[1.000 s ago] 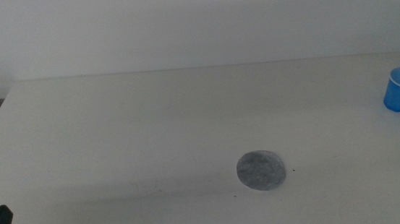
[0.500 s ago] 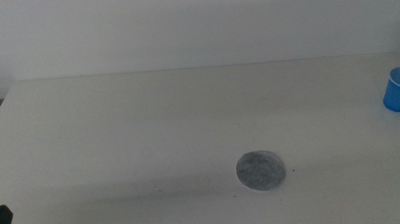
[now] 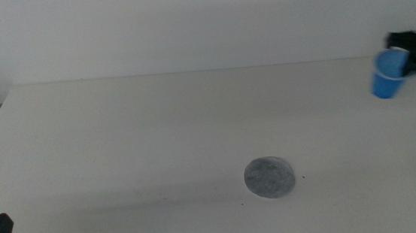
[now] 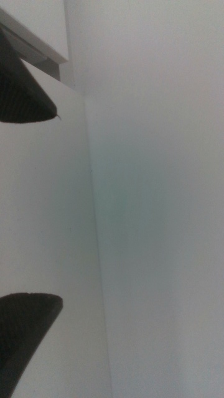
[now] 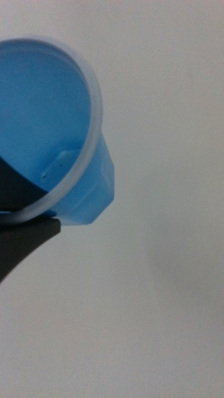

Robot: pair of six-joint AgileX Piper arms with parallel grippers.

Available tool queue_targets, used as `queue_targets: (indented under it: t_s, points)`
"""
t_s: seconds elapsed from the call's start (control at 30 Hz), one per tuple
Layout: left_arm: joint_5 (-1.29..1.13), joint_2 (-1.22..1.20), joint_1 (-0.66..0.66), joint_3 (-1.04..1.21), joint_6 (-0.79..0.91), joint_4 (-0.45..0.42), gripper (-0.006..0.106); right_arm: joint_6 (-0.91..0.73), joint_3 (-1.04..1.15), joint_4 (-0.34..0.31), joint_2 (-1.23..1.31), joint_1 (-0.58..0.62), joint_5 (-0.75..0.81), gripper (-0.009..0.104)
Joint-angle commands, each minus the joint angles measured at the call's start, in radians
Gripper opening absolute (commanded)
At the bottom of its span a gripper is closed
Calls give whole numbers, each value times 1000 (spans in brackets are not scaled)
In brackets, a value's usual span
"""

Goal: Place an empty cup on a cup mat.

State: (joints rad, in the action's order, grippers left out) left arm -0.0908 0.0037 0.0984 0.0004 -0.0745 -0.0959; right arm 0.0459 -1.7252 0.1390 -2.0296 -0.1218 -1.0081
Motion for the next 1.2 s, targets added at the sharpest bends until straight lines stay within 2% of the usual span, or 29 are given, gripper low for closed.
queue_targets:
  t_s: [0.0, 0.2, 0.4, 0.57, 0.83, 0.97, 1.17]
  points:
    - [5, -4, 1, 0, -3, 7, 94, -18, 68, 6, 87, 93, 10, -1]
    - [5, -4, 1, 0, -3, 7, 94, 41, 334, 8, 251, 371, 108, -1]
    - [5, -4, 1, 0, -3, 7, 94, 134, 401, -27, 257, 543, 188, -1]
    - [5, -4, 1, 0, -3, 7, 94, 158, 406, -23, 218, 572, 217, -1]
    - [5, -4, 1, 0, -3, 7, 94, 162, 406, -17, 199, 572, 135, -1]
    - [5, -4, 1, 0, -3, 7, 94, 163, 406, 1, 198, 574, 145, -1]
    - [5, -4, 1, 0, -3, 7, 94, 163, 406, -6, 197, 600, 150, -1]
